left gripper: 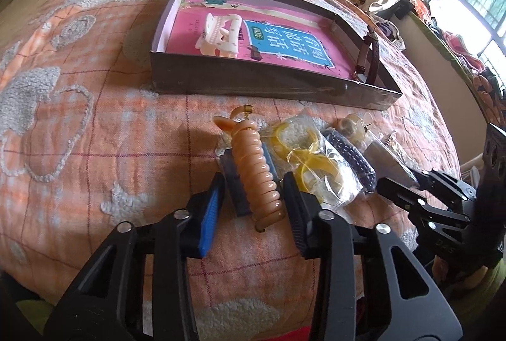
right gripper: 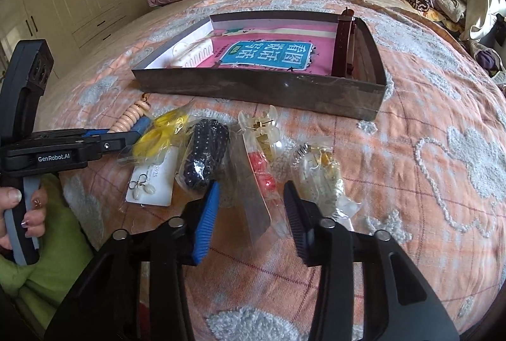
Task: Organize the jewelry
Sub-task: 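Grasp blue hair clip with left gripper while right gripper grasps red-bead bag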
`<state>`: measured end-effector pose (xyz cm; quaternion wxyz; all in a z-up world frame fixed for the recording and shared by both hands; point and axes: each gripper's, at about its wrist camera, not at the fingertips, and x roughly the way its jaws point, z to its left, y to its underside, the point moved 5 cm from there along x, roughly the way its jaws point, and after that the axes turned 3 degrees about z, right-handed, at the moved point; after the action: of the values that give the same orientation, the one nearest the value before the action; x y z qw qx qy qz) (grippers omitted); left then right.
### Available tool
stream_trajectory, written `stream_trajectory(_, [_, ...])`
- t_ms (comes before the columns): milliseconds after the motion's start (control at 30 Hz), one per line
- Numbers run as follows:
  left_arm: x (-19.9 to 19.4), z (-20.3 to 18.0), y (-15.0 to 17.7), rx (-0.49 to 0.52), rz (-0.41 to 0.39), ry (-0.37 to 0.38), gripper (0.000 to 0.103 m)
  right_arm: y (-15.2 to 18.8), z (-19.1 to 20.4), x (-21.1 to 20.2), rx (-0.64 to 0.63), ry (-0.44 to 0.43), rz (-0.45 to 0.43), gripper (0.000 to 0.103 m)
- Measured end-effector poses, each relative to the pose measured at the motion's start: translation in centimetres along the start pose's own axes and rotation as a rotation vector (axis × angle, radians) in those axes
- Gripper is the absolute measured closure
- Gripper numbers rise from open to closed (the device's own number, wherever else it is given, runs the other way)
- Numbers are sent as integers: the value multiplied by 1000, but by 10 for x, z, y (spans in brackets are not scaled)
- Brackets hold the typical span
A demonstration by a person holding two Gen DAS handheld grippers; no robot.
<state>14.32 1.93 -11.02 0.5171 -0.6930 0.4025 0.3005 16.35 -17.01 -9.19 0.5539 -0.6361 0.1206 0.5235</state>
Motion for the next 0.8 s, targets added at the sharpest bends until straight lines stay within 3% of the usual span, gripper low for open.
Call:
stream_trajectory(67, [-1, -1, 0, 11, -5, -5, 74, 1, 1, 2, -4, -10, 6, 81])
stream_trajectory(800, [-34, 7, -8, 28, -75, -17, 75, -7, 6, -42, -12, -41, -100, 82])
